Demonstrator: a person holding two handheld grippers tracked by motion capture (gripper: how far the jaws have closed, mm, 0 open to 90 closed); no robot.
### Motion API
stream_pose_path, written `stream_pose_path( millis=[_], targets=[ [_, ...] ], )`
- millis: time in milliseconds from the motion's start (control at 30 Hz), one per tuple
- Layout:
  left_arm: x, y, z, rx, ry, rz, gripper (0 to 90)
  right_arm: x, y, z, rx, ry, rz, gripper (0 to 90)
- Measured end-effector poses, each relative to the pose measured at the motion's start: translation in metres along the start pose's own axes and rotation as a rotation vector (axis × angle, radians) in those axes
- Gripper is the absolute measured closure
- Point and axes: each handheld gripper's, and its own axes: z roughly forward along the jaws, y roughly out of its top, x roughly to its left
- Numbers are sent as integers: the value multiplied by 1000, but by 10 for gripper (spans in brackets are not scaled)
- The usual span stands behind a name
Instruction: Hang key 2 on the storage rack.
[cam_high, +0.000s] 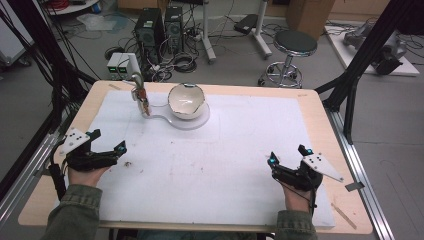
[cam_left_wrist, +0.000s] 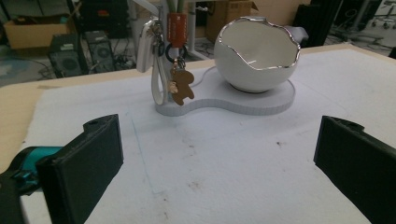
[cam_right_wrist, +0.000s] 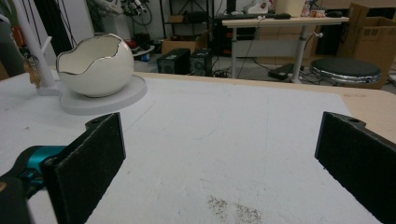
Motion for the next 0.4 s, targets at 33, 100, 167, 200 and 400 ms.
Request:
stream_pose_path(
  millis=[33,100,167,200,400],
  targets=[
    [0,-1,-2,-15,4,-2,17,0,0,0,-1,0,1,4],
    [0,-5,-4,-43,8,4,17,0,0,0,0,0,3,4],
    [1,-8,-3,-39,19,2,17,0,0,0,4,0,5,4],
    [2,-9,-2,-26,21,-6,17,0,0,0,2,0,0,4],
    [2,-11,-1,-12,20,-14,17,1,0,0,2,0,7,4]
  ],
)
